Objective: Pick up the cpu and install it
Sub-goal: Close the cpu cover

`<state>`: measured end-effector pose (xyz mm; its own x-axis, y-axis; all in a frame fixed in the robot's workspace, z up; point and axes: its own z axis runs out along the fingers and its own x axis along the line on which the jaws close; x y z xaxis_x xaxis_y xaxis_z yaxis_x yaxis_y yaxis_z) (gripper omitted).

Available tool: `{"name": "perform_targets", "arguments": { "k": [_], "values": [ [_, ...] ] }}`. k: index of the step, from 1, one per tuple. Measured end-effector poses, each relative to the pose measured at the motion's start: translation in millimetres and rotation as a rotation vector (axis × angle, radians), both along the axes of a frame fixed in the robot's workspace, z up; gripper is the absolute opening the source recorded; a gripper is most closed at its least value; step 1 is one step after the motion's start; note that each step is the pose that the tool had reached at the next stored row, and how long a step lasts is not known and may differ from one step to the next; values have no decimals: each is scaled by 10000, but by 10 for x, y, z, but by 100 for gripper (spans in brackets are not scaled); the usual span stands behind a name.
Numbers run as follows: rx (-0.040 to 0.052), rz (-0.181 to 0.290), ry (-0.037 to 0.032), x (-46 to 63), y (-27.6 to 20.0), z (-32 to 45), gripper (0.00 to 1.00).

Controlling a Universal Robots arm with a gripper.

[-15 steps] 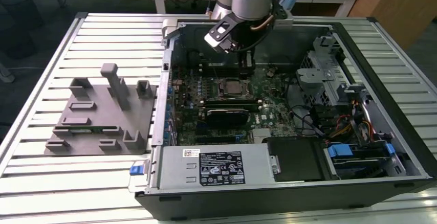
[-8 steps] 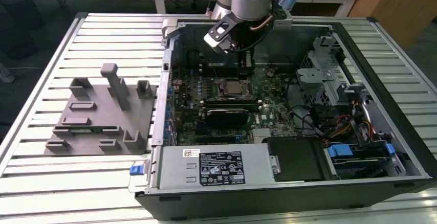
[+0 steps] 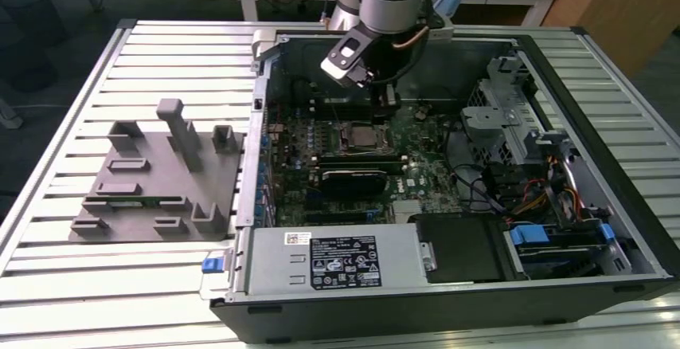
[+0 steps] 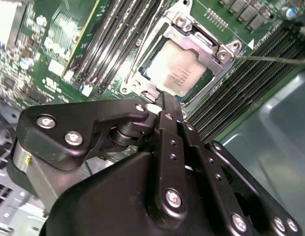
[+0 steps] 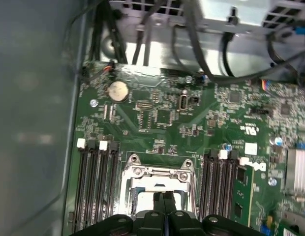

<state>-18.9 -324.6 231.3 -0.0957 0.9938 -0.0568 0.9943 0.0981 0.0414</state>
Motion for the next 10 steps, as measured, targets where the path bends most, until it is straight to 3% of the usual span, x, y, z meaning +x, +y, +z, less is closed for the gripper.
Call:
{"name": "perform_targets", "arguments": {
  "k": [10],
  "values": [
    [-49,1758,5,0,0,-24,11]
  ]
}}
